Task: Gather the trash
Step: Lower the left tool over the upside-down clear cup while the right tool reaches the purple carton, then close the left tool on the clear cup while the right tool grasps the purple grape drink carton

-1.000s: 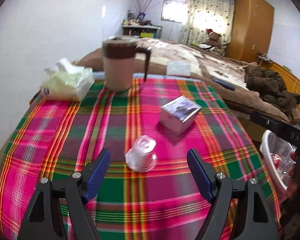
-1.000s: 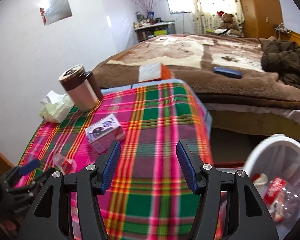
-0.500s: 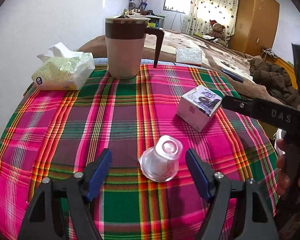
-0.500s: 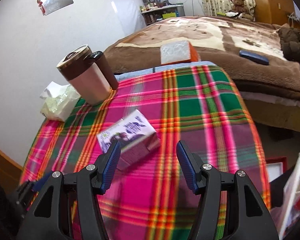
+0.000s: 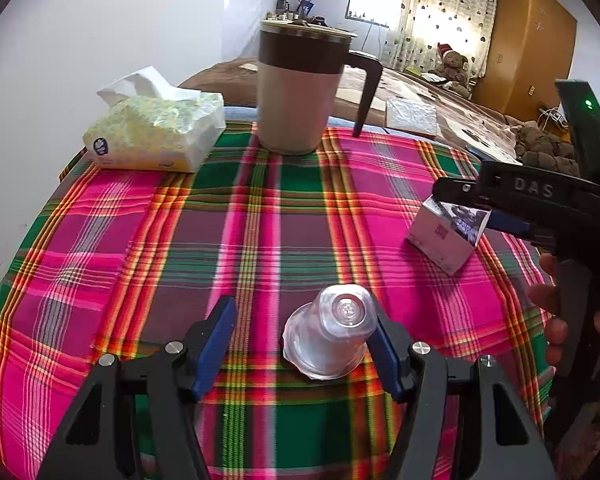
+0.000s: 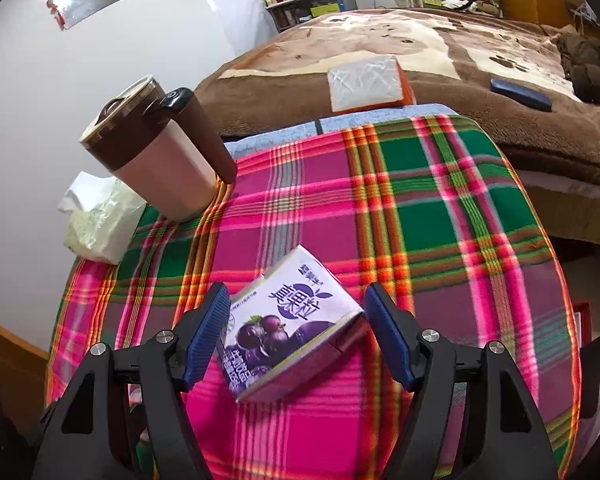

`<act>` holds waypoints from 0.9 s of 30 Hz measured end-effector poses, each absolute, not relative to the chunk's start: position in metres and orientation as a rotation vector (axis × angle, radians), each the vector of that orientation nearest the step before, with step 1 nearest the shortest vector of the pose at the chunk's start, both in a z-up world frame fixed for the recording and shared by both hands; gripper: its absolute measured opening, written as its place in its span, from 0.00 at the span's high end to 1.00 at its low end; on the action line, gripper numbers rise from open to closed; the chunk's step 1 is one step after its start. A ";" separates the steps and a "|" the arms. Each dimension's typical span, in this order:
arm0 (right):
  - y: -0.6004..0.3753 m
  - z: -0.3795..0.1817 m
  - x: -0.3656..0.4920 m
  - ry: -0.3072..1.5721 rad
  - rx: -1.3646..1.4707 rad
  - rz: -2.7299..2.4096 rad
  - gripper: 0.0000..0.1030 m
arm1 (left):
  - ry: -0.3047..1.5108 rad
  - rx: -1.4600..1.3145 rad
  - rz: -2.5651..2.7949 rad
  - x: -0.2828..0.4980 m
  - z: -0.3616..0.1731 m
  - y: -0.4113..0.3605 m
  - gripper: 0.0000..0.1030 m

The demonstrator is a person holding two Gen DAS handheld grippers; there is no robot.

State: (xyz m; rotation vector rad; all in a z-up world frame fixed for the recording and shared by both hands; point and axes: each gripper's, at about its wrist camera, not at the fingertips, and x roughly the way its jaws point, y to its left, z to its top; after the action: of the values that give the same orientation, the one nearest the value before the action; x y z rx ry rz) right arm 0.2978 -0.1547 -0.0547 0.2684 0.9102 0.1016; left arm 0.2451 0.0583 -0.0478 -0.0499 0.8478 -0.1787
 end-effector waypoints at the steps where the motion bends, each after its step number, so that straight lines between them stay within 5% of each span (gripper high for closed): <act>1: -0.151 -0.055 0.300 0.914 0.255 0.093 0.27 | 0.850 -0.054 -0.178 0.245 -0.048 0.060 0.36; 22: -0.123 -0.053 0.288 0.993 -0.096 0.058 0.26 | 0.859 -0.088 -0.175 0.246 -0.049 0.070 0.36; 27: -0.140 -0.053 0.279 1.010 -0.036 0.058 0.26 | 0.866 -0.086 -0.167 0.247 -0.050 0.070 0.44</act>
State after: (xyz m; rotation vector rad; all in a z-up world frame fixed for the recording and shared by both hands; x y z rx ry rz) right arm 0.2789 -0.1401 -0.0534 -0.0356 1.0098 0.0582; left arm 0.2465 0.0700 -0.0502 -0.0858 0.8656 -0.1675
